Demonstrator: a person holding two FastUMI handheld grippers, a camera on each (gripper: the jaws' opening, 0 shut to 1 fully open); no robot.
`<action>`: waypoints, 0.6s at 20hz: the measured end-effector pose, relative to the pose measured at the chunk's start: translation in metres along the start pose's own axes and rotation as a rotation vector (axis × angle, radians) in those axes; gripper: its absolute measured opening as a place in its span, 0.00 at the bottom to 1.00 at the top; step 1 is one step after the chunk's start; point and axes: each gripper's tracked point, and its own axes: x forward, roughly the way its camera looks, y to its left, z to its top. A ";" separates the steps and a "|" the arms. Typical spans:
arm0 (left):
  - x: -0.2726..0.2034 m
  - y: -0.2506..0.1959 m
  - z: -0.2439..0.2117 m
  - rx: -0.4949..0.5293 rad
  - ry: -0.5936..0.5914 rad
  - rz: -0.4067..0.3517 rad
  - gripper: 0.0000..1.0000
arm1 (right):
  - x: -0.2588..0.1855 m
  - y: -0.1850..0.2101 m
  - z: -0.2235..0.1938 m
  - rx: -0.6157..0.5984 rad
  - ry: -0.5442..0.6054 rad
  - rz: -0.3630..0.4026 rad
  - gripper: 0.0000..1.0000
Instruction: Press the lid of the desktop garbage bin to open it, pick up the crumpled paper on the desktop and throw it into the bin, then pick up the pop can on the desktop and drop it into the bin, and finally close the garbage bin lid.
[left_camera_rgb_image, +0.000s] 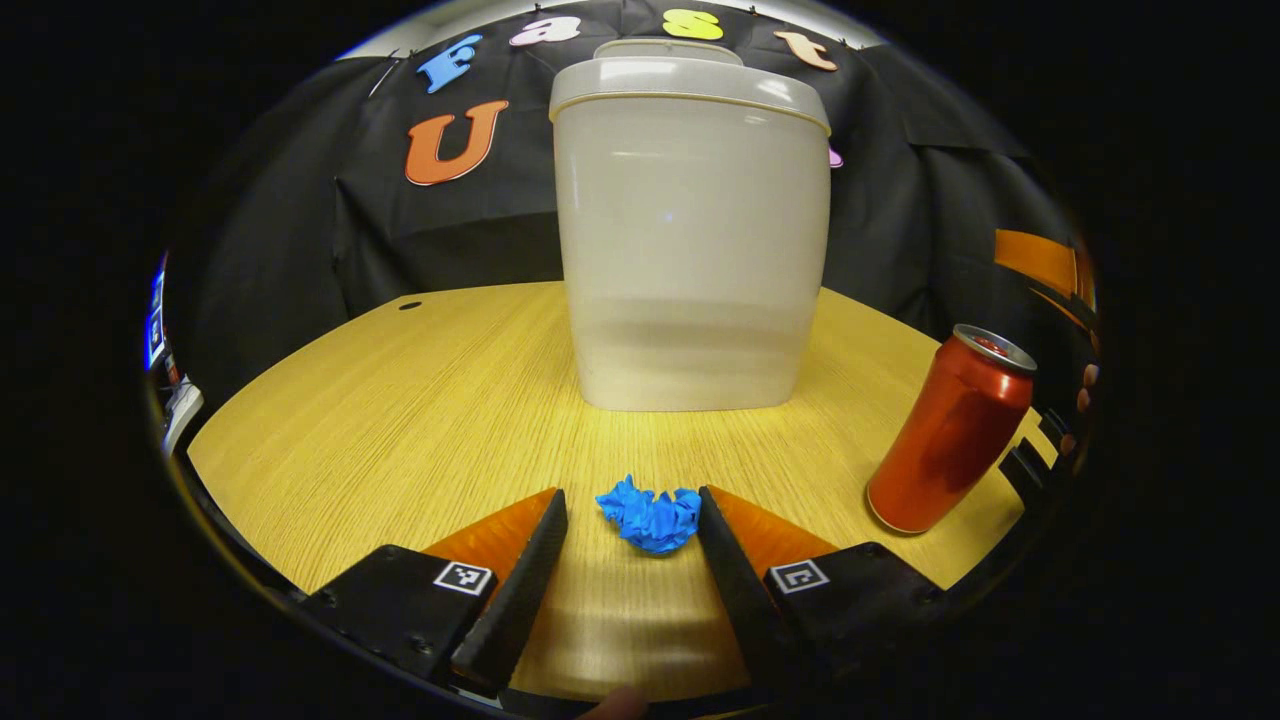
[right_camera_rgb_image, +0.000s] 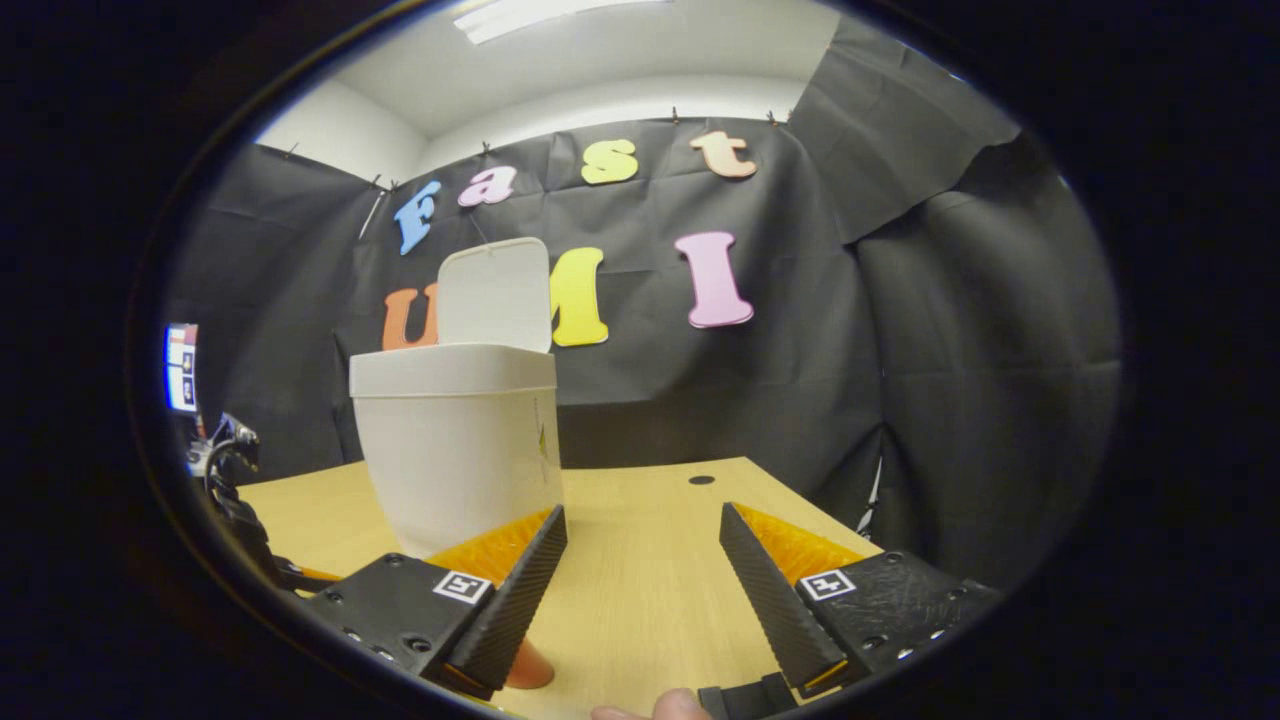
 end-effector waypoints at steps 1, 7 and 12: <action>0.000 0.000 0.000 0.002 0.002 -0.001 0.84 | -0.001 -0.003 0.001 0.005 0.001 -0.003 0.96; 0.001 0.008 0.002 -0.012 -0.008 0.026 0.56 | -0.005 -0.004 -0.001 0.015 -0.005 -0.001 0.95; 0.001 0.009 0.003 -0.010 -0.025 0.029 0.30 | -0.010 0.006 -0.004 0.008 0.005 0.030 0.96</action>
